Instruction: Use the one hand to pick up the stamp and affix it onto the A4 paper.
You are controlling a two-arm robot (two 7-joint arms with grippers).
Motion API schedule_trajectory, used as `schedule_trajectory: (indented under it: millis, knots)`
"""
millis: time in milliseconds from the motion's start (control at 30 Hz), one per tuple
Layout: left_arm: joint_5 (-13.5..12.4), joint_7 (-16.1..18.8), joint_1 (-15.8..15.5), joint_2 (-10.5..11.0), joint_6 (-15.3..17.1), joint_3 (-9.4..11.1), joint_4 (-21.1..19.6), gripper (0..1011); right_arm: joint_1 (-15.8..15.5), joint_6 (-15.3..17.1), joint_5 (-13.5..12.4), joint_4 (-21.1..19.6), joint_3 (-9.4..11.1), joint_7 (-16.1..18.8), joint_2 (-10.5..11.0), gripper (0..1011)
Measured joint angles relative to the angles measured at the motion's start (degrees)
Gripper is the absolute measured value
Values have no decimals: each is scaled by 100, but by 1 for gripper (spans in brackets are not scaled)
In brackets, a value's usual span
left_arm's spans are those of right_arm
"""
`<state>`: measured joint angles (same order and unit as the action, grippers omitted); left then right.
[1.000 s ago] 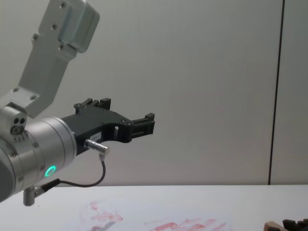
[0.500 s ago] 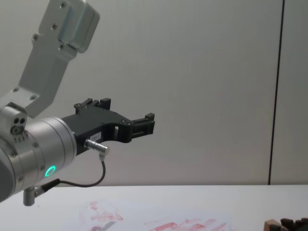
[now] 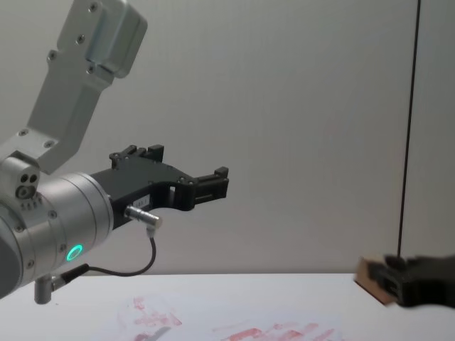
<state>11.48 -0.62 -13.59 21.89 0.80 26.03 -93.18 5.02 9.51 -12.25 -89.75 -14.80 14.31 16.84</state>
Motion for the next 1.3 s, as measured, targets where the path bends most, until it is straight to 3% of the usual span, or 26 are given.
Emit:
schedule_trajectory:
  millis: [300,733,1300]
  knots:
    - [0,0,0,0,0,0,0,1001,318,17,-36,185,-143,353,-267,223]
    - [0,0,0,0,0,0,0,1002,683,192,416,918,-470,730,-635,223]
    - [0,0,0,0,0,0,0,1001,761,292,682,1354,-652,751,-771,223]
